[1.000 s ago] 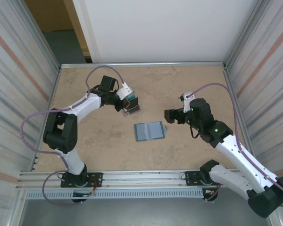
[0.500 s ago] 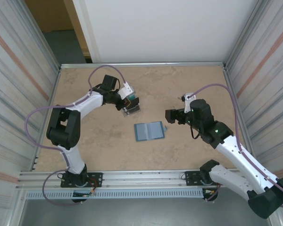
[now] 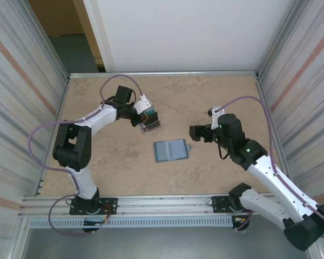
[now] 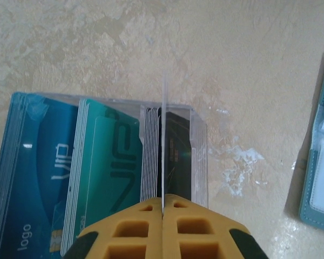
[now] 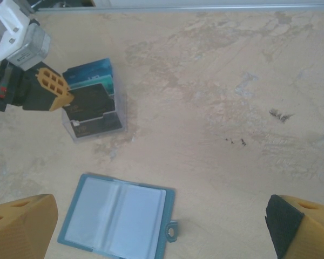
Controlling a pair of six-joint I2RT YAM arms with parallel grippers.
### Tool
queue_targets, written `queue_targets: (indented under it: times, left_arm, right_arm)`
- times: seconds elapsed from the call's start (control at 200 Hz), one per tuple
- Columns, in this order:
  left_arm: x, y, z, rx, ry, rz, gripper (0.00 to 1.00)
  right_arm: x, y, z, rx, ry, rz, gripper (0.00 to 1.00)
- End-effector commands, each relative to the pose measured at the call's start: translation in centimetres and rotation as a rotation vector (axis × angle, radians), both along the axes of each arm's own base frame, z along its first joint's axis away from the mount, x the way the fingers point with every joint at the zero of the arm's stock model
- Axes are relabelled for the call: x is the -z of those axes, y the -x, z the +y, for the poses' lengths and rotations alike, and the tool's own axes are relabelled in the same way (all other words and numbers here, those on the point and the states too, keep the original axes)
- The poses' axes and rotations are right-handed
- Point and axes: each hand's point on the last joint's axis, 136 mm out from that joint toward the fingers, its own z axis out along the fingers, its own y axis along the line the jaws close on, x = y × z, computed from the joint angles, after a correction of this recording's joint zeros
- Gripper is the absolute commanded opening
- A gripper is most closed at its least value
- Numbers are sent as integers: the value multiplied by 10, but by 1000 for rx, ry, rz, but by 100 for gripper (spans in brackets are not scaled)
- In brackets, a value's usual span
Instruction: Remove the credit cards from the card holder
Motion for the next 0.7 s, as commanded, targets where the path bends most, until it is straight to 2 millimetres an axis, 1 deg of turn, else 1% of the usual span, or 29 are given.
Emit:
queue_targets:
  times: [0.0, 0.135, 0.215, 0.291, 0.351, 0.366, 0.396, 0.511, 0.646, 0.696]
  left_arm:
    - [2, 11, 10, 16, -23, 19, 0]
    - [2, 12, 8, 16, -9, 28, 0]
    - [5, 13, 7, 14, -1, 44, 0]
    - [7, 13, 6, 9, -5, 53, 15]
    - [6, 13, 5, 1, -5, 56, 22]
    - [5, 14, 4, 1, -4, 56, 27]
    - [3, 13, 4, -2, -2, 51, 31]
    - [-12, 15, -1, -7, 15, 29, 32]
    - [-40, 20, -4, -27, 56, -15, 32]
    - [-51, 20, -2, -52, 74, -48, 33]
  right_arm:
    - [-2, 0, -7, 36, -19, -6, 99]
    - [-2, 0, -7, 37, -22, -5, 99]
    - [-3, 1, -7, 36, -26, -7, 99]
    - [-3, 1, -7, 33, -27, -9, 99]
    - [-4, 1, -8, 34, -27, -9, 99]
    - [-4, 1, -8, 36, -27, -10, 99]
    - [-4, 1, -9, 38, -25, -9, 99]
    - [-4, 0, -14, 63, -19, -13, 99]
    - [-2, -4, -33, 161, -3, -29, 99]
    - [-2, -5, -41, 201, 2, -41, 99]
